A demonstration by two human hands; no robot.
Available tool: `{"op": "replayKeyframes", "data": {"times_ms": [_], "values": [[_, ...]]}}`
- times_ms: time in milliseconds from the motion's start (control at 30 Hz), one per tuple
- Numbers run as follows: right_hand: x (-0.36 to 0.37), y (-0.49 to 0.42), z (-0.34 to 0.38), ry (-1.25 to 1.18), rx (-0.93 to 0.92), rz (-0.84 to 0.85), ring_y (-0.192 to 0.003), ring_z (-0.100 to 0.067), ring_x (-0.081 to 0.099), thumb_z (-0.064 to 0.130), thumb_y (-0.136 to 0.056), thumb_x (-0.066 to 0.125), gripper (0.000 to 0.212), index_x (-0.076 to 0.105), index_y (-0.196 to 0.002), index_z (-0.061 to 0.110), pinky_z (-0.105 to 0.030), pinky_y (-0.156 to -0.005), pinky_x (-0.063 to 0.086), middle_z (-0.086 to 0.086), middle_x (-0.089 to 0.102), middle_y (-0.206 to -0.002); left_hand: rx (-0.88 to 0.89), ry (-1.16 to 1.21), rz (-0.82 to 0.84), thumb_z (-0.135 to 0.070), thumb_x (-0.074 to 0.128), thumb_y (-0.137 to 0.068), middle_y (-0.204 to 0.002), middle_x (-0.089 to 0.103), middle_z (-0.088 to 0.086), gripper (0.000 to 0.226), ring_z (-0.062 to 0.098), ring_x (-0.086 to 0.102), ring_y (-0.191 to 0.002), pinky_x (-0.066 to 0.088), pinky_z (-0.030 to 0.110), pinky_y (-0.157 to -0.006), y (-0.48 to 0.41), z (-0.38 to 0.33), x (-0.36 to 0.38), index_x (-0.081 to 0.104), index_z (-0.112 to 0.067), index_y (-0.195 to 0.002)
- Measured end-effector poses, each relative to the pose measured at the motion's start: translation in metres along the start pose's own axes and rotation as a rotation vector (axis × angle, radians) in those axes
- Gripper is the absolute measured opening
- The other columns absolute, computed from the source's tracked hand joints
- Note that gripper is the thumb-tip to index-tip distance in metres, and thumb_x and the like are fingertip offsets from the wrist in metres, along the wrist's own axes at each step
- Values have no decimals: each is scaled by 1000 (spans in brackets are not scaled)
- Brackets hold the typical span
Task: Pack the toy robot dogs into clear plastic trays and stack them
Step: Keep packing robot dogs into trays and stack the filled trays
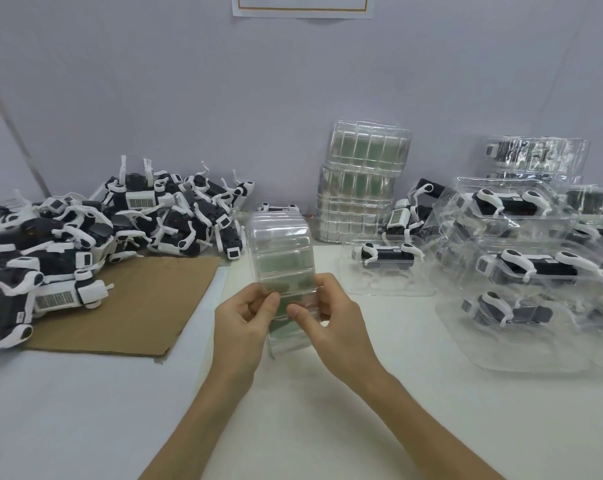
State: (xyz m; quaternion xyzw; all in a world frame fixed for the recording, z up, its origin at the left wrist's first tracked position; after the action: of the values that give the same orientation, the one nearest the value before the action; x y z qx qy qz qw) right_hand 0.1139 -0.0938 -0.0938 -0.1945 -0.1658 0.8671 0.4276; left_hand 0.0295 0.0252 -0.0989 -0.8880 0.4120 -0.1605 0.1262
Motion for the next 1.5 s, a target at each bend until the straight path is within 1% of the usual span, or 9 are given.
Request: {"op": "replayKeyframes", "data": {"times_ms": [300,533,633,733,900,1033,1100,1300,1500], "values": [[1,2,4,6,-50,-12,-90,-5,71,13,-89,72,31,57,-116,19,-10,-75,47,15,74,-97,-44,77,-88,4,69,-85,-72,75,5,21,12,72,-65,52,15,-56,0,0,-7,76,-15,-78],[0,1,6,11,-53,-32,-90,-6,71,12,-89,72,34,58,-119,19,-13,-75,49,12,74,-98,-77,117,-79,-3,72,-83,-72,75,7,4,10,69,-60,49,13,-53,-1,4,-5,75,-6,-83],[-4,0,4,-33,-21,-56,-88,-6,71,10,-89,72,31,59,-116,20,-13,-75,49,11,74,-95,-126,176,85,-23,63,-90,-98,76,14,23,23,74,-88,57,24,-71,-2,6,7,76,-8,-102],[-7,0,3,-60,2,-68,-87,-8,71,10,-89,73,30,60,-114,21,-17,-75,52,9,74,-95,-113,169,157,-24,54,-96,-111,73,16,31,29,71,-102,59,31,-81,-1,3,13,72,-8,-114],[-8,-2,2,-74,14,-64,-87,-9,71,9,-87,74,31,61,-110,26,-17,-74,52,7,75,-93,-94,62,-5,-13,65,-90,-94,77,13,14,29,74,-90,61,38,-80,-2,5,2,74,-11,-100],[-14,-5,1,-105,22,-80,-87,-13,72,5,-86,75,31,62,-106,24,-22,-76,54,3,76,-92,-86,93,-31,-23,73,-76,-89,77,13,18,26,75,-85,61,33,-71,0,0,4,77,-14,-92],[-18,-7,-1,-152,42,-80,-88,-18,72,5,-86,75,29,63,-109,18,-31,-78,57,-1,76,-94,-66,97,-3,-28,69,-82,-88,77,8,18,22,75,-83,60,28,-68,-1,-4,8,79,-19,-93],[-20,-10,3,-267,51,-82,-78,-6,69,6,-86,75,24,67,-107,15,-17,-70,51,2,76,-92,-34,131,16,-36,51,-95,-102,76,11,31,28,74,-94,61,36,-74,-3,-11,8,79,-26,-98],[-30,-11,14,-273,8,-136,-82,-15,69,3,-84,76,25,69,-104,17,-24,-73,55,-4,75,-92,-25,172,-53,-36,51,-94,-91,76,16,33,32,75,-82,60,32,-65,-9,-14,-5,80,-20,-88]]}}
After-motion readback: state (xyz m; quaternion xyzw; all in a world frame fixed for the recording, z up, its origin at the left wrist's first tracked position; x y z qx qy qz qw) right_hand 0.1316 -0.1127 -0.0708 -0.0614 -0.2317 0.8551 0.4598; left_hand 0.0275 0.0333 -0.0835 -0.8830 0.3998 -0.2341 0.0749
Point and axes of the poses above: each hand's wrist, its own y-axis away from the middle knuckle, its own x-axis out of the palm, z = x × y, the point moved 9 cm from there along -y, towards the middle knuckle
